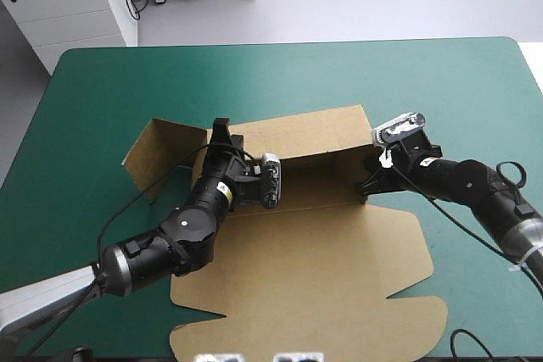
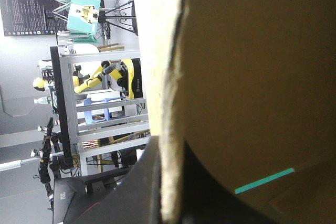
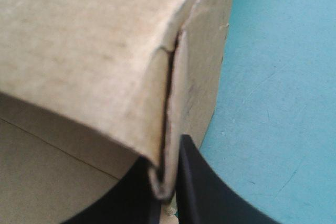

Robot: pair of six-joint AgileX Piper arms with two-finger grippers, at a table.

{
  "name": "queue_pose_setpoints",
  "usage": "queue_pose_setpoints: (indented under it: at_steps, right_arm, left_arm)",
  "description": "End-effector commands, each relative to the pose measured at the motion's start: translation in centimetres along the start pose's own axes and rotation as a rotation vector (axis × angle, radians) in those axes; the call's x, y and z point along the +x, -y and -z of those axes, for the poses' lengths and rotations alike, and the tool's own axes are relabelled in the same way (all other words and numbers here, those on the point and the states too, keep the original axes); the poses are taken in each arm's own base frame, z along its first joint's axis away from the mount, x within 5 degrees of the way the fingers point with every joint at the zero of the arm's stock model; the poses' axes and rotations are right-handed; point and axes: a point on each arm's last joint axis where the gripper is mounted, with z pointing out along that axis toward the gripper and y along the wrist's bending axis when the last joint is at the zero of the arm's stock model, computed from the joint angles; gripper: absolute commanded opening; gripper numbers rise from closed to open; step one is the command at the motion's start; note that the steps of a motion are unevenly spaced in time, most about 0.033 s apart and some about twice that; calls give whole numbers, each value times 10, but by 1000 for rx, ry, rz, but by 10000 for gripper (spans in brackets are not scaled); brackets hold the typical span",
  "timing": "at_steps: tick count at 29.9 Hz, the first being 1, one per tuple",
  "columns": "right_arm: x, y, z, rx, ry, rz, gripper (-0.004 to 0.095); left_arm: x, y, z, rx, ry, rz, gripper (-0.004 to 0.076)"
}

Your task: Fold the box

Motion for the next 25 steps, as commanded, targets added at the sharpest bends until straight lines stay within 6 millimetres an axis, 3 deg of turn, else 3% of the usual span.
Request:
queue_pose_setpoints:
  at_steps: [1, 5, 8, 13, 15, 21, 25]
  right_arm:
    - [-15, 0, 11, 12, 68, -6, -18]
    - [-12, -2, 11, -6, 34, 17, -10]
    - [-9, -3, 11, -21, -2, 45, 116]
    - [-3, -10, 16, -82, -70, 89, 622]
    - [-2, -12, 22, -95, -74, 87, 744]
    - [-6, -17, 43, -73, -24, 127, 709]
    - [-10, -15, 44, -42, 9, 132, 707]
  left_arm:
    - [-5, -7, 7, -7, 39, 51, -7]
    - [-5, -7, 7, -8, 38, 51, -7]
    - [-4, -7, 7, -8, 32, 51, -7]
    - [-4, -7, 7, -9, 30, 51, -7]
    - [-3, -7, 7, -10, 22, 51, -7]
    - [-2, -7, 7, -10, 11, 54, -7]
    - [-3, -7, 7, -11, 20, 51, -7]
